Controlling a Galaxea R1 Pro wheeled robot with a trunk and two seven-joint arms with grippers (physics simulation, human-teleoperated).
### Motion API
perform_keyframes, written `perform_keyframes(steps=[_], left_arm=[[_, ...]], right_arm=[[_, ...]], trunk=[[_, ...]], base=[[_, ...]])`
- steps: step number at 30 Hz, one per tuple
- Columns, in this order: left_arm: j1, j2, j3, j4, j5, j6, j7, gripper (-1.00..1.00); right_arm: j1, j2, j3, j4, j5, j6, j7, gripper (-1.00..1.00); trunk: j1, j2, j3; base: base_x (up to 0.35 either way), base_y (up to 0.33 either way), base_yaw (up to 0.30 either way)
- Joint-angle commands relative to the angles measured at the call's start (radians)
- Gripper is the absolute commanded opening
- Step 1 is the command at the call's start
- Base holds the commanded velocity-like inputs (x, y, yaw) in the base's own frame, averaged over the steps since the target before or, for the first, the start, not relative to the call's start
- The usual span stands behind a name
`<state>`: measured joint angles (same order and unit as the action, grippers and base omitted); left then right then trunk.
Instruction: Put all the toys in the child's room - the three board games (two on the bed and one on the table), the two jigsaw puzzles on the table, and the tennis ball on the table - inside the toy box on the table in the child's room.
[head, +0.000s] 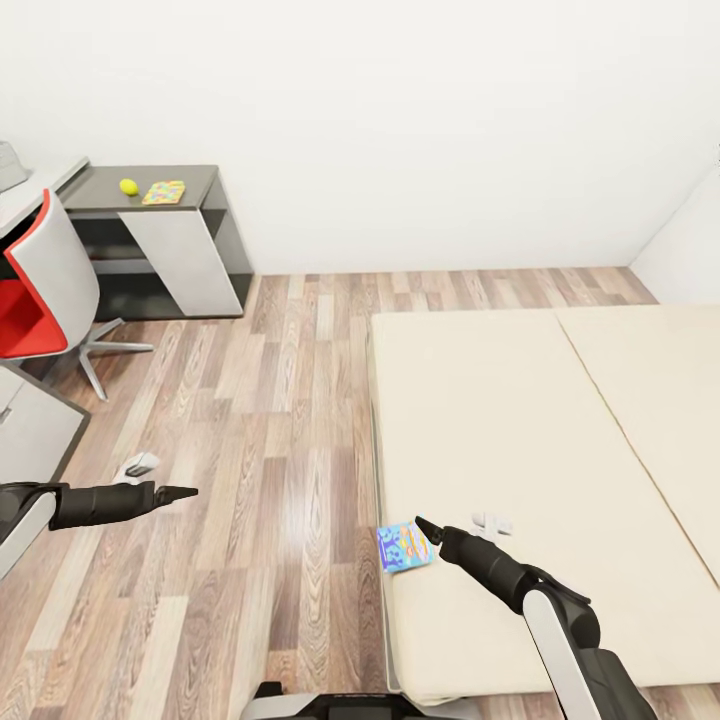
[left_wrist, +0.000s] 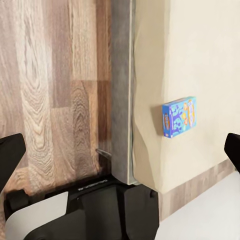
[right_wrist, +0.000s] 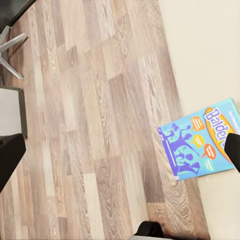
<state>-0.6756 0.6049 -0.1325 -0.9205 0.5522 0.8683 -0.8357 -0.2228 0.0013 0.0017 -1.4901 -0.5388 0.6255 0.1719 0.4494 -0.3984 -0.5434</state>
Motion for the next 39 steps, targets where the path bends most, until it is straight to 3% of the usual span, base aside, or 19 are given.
perform_keyframes(steps=[1, 16, 39], left_arm=[[-0.001, 0.001, -0.003, 0.000, 0.004, 0.005, 0.000, 1.00], [-0.001, 0.001, -0.003, 0.000, 0.005, 0.005, 0.000, 1.00], [-0.001, 0.001, -0.003, 0.000, 0.005, 0.005, -0.002, 1.00]], right_arm=[[0.000, 0.000, -0.001, -0.001, -0.001, 0.005, 0.001, 1.00], [-0.001, 0.000, 0.034, -0.001, 0.000, 0.003, 0.000, 1.00], [-0.001, 0.000, 0.038, -0.001, 0.000, -0.001, 0.000, 1.00]], trunk=[[0.001, -0.002, 0.000], [0.001, -0.002, 0.024], [0.001, -0.002, 0.062]], base=[[0.000, 0.000, 0.000], [0.000, 0.000, 0.000], [0.000, 0.000, 0.000]])
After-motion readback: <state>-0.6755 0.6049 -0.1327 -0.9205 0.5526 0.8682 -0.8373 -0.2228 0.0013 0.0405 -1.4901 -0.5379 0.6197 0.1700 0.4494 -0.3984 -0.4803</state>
